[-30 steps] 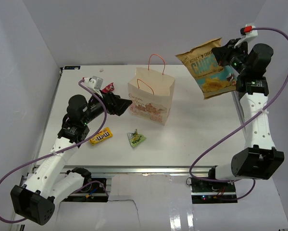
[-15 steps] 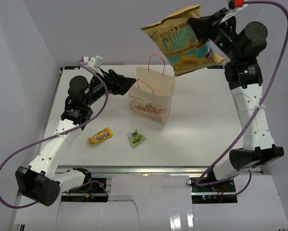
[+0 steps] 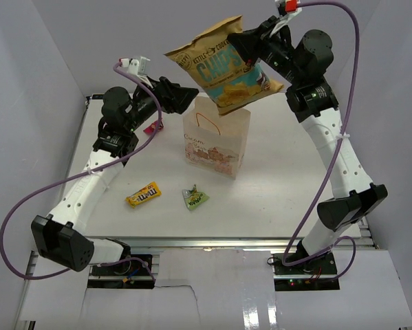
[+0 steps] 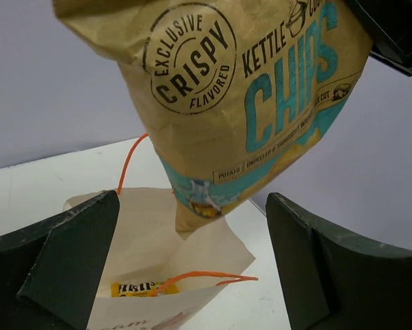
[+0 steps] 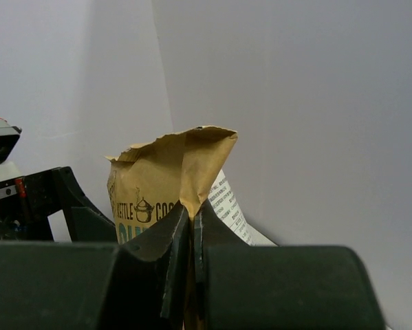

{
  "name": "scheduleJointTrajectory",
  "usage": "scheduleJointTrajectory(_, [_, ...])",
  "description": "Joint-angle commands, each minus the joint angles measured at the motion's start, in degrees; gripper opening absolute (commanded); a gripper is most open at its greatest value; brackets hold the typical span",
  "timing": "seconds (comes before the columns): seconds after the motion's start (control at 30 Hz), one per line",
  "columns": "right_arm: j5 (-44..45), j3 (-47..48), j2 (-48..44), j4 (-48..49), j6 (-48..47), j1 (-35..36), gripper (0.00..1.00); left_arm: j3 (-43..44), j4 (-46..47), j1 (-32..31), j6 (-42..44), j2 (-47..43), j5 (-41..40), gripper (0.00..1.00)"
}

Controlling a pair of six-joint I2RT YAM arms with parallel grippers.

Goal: Place the snacks into the paper bag

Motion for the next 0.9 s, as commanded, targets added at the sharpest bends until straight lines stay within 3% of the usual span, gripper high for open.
scheduleJointTrajectory(0.0, [2.1, 3.6, 0.2, 7.5, 0.0, 1.4, 0.08, 3.3, 0.6, -0.1, 2.2, 1.5, 1.5, 0.98])
scheduleJointTrajectory(0.53, [1.7, -0.6, 3.2, 9.8, 4.5, 4.6, 0.08, 0.7, 1.2, 0.0, 11.1, 0.0, -2.6, 0.98])
scheduleJointTrajectory(0.87, [1.8, -2.9, 5.0, 11.4, 6.2, 5.6, 0.08, -5.3, 0.3, 0.7, 13.4, -5.6, -7.5, 0.98])
